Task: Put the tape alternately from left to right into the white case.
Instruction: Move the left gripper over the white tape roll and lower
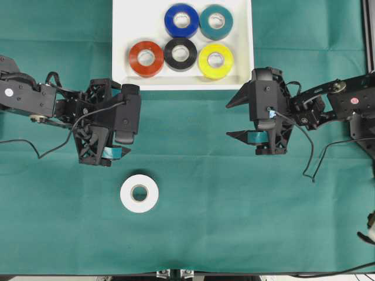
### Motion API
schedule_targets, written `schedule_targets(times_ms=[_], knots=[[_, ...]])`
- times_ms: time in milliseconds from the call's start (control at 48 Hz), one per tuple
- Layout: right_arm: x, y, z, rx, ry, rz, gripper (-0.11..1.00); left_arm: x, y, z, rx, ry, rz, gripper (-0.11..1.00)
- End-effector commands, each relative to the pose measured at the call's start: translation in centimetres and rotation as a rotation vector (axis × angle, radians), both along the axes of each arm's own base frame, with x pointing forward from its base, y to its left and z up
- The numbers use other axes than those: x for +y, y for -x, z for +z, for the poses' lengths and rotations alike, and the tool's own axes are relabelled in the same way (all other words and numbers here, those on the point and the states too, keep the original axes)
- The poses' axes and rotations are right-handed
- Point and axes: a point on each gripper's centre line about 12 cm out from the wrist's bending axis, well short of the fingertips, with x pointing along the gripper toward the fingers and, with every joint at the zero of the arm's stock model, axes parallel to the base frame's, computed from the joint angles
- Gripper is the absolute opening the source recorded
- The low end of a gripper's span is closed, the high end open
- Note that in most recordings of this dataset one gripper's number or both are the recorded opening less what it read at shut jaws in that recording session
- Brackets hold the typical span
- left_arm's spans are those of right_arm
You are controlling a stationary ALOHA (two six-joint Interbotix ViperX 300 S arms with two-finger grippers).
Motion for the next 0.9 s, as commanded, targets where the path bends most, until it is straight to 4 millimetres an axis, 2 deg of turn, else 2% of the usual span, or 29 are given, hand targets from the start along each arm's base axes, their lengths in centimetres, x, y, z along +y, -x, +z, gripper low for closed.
schedule_targets(times_ms=[0, 208, 438, 646, 876], knots=[[0.2, -0.2, 0.9, -0.032, -0.004, 0.007, 0.79, -0.3, -0.4, 1.2, -0.040, 0.015, 0.009, 0.72], [0.2, -0.3, 0.9, -0.033, -0.004, 0.007, 0.79, -1.1, -0.5, 1.4, -0.046, 0.029, 0.001, 0.72], [0.2, -0.3, 0.9, -0.033, -0.001, 0.012, 0.79, -3.8, -0.9, 1.9, -0.053, 0.074, -0.016, 0.72], [0.2, -0.2, 0.8, -0.027, 0.002, 0.009, 0.79, -6.1, -1.0, 1.4, -0.026, 0.150, 0.028, 0.72], [0.1, -0.2, 0.9, -0.029, 0.002, 0.008, 0.79, -7.5, -2.0, 0.7, -0.003, 0.183, 0.053, 0.72]])
